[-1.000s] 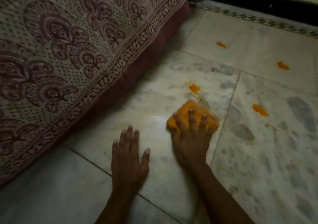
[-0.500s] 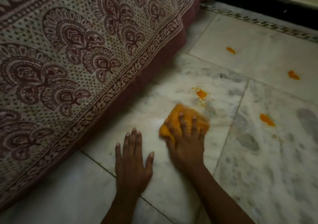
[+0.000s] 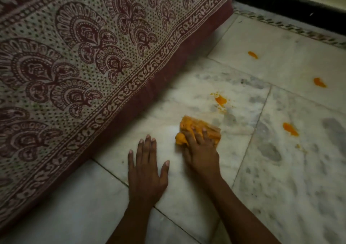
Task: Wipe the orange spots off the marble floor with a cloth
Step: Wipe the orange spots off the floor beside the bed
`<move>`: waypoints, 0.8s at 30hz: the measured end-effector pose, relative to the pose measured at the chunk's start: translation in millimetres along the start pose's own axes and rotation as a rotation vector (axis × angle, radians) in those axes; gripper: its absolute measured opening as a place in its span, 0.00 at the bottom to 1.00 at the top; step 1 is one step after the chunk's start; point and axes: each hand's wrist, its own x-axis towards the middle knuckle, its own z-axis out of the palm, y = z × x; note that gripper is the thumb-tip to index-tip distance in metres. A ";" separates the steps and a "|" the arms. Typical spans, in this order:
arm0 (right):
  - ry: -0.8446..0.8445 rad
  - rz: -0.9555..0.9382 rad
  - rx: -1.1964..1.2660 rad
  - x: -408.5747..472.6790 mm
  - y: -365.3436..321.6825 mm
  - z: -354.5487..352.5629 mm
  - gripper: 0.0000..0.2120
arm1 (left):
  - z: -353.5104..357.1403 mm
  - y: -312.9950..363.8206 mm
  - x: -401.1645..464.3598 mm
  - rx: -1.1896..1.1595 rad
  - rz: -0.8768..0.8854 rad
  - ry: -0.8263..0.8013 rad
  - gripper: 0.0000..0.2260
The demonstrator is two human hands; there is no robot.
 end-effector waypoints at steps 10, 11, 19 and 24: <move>0.176 0.446 0.226 6.4 38.5 -72.7 0.25 | -0.8 0.3 -2.4 -0.032 -0.016 0.001 0.36; 0.205 0.432 0.138 7.2 36.9 -67.2 0.28 | -2.1 1.0 -0.6 -0.049 -0.023 -0.001 0.36; 0.123 0.214 -0.108 19.4 -32.3 37.4 0.32 | -16.3 -41.3 -25.0 0.083 -0.401 0.193 0.37; 0.128 -0.175 -0.196 -49.9 -18.2 47.5 0.22 | -1.2 -44.0 -20.0 0.075 -0.464 0.097 0.34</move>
